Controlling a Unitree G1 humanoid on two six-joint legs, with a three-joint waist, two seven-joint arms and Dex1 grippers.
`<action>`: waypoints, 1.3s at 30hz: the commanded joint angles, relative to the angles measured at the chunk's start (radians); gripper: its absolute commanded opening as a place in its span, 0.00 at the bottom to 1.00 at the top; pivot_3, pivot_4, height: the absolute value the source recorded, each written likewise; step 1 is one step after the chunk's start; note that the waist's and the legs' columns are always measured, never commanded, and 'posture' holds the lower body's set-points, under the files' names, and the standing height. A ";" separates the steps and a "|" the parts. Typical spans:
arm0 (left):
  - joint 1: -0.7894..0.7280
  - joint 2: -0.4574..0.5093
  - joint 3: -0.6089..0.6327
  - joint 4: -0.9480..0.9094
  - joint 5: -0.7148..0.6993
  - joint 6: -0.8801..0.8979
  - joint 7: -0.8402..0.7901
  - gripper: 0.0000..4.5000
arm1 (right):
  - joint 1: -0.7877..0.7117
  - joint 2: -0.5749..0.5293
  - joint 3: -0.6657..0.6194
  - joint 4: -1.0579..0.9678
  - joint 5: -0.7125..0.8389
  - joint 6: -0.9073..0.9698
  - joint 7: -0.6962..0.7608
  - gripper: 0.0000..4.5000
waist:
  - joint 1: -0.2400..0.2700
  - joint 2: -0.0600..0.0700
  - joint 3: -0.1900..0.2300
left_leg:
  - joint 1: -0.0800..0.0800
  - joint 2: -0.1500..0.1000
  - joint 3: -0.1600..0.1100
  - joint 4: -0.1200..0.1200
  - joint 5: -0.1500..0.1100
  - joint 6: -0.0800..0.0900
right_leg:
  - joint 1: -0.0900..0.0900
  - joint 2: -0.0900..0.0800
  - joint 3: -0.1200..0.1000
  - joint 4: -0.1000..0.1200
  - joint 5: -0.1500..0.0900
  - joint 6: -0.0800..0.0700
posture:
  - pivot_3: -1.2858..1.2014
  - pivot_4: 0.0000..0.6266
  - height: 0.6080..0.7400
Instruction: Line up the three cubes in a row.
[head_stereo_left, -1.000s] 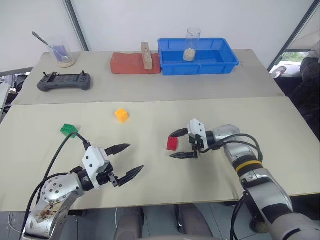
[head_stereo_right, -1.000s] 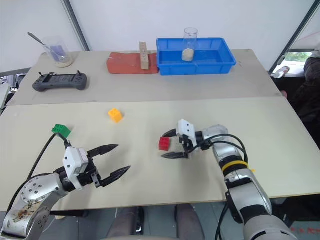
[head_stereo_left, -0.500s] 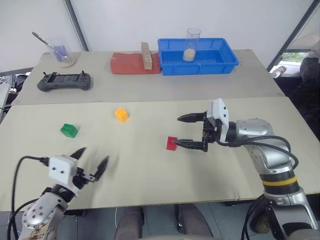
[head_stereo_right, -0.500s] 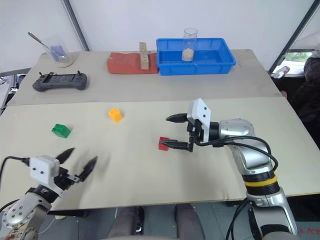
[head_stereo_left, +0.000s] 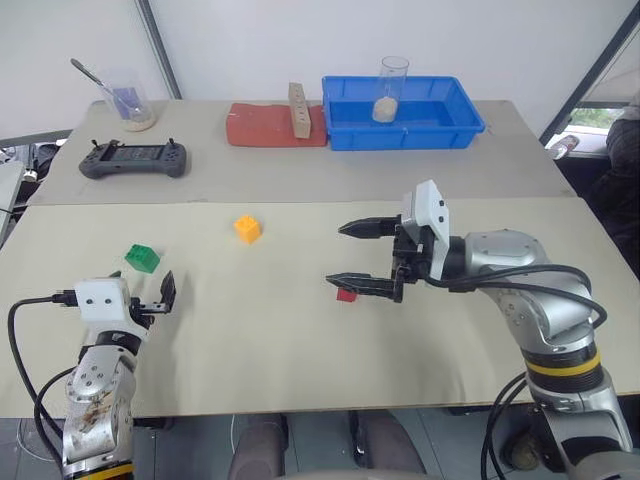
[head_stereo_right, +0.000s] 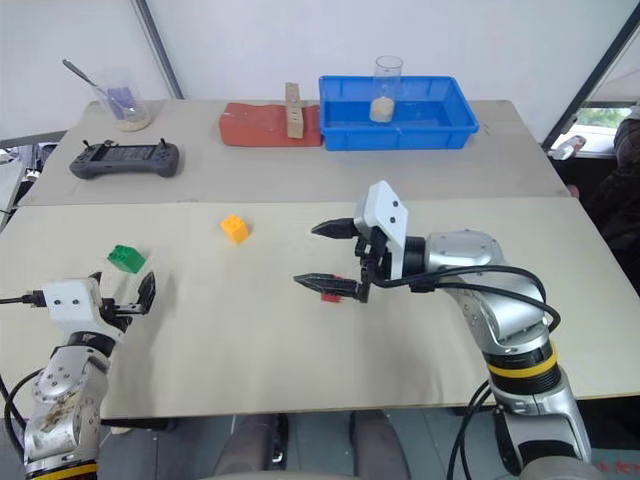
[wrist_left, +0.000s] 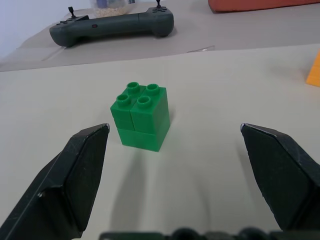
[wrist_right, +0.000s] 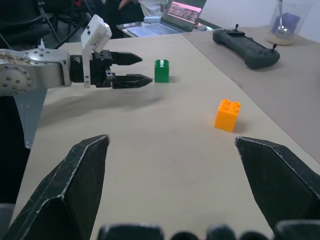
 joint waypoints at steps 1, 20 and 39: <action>-0.026 0.012 0.029 0.025 0.005 -0.031 0.017 1.00 | -0.013 -0.010 -0.021 -0.026 0.020 -0.009 -0.006 0.99 | 0.002 0.000 0.000 | 0.000 0.000 0.000 0.000 0.000 0.000 | 0.000 0.000 0.000 0.000 0.000 0.000 | 0.52 0.24 1.00; -0.222 0.137 0.012 0.357 -0.014 -0.093 -0.118 1.00 | 0.016 -0.043 -0.024 -0.081 0.038 0.005 -0.029 0.99 | 0.002 0.000 0.000 | 0.000 0.000 0.000 0.000 0.000 0.000 | 0.000 0.001 -0.001 0.000 -0.001 0.002 | 0.52 0.24 1.00; -0.325 0.226 -0.005 0.547 -0.009 -0.143 -0.273 1.00 | -0.149 -0.004 -0.043 -0.108 0.181 0.048 -0.063 0.99 | 0.003 -0.001 0.000 | -0.002 0.004 0.000 0.000 0.000 0.000 | -0.002 0.004 -0.001 -0.001 0.001 -0.002 | 0.52 0.24 1.00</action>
